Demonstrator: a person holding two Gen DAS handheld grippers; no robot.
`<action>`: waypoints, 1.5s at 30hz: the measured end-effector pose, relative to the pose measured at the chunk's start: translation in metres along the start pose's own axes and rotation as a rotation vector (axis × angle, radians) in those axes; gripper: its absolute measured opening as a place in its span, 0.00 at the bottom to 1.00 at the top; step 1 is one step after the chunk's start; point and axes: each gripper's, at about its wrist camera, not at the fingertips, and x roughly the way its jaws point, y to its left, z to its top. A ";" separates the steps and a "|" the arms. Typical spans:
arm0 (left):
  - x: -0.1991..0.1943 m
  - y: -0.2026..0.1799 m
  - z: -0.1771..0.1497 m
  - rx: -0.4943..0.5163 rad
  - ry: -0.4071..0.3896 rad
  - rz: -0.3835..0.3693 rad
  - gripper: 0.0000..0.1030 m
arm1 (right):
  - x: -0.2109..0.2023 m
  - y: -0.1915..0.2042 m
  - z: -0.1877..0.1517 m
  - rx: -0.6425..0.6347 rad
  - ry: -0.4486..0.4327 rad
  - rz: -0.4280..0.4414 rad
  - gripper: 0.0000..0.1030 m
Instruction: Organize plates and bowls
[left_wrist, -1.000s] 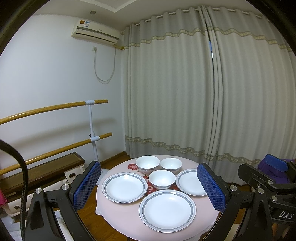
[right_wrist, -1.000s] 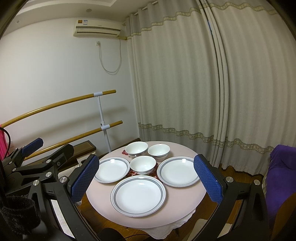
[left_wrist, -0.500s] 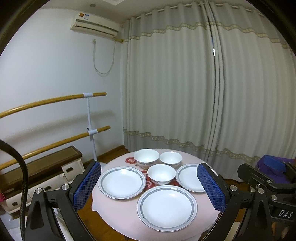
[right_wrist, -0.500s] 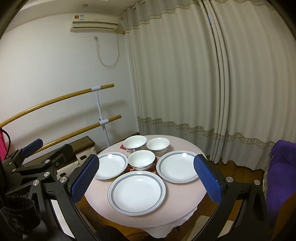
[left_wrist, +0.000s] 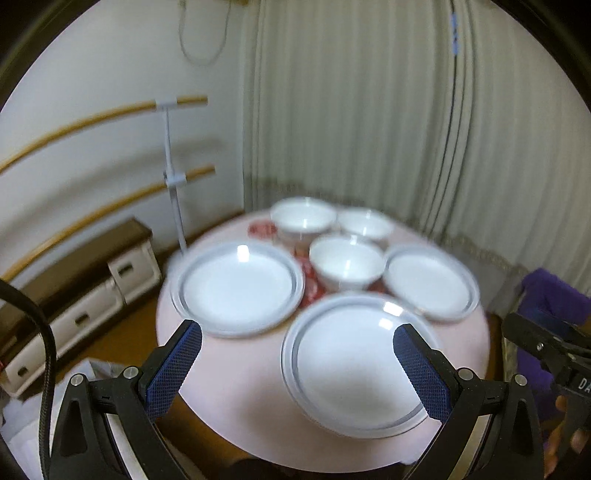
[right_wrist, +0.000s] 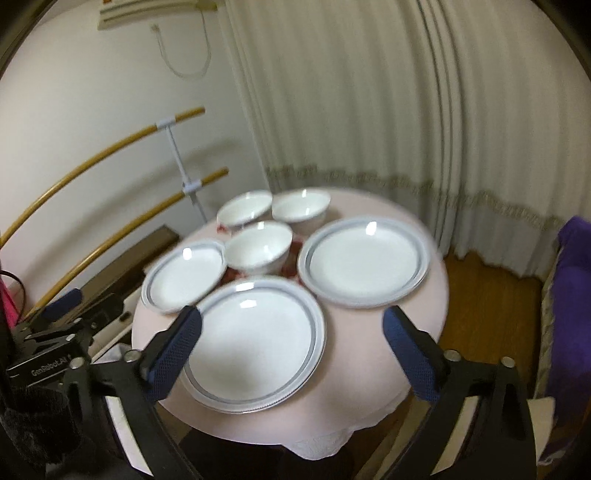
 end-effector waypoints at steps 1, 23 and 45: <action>0.009 0.002 -0.001 -0.002 0.029 -0.002 0.93 | 0.013 -0.003 -0.004 0.010 0.033 0.011 0.84; 0.128 0.036 -0.004 -0.054 0.282 -0.079 0.66 | 0.114 -0.051 -0.045 0.212 0.255 0.086 0.32; 0.145 0.035 -0.014 -0.089 0.291 -0.136 0.23 | 0.123 -0.042 -0.051 0.228 0.268 0.171 0.18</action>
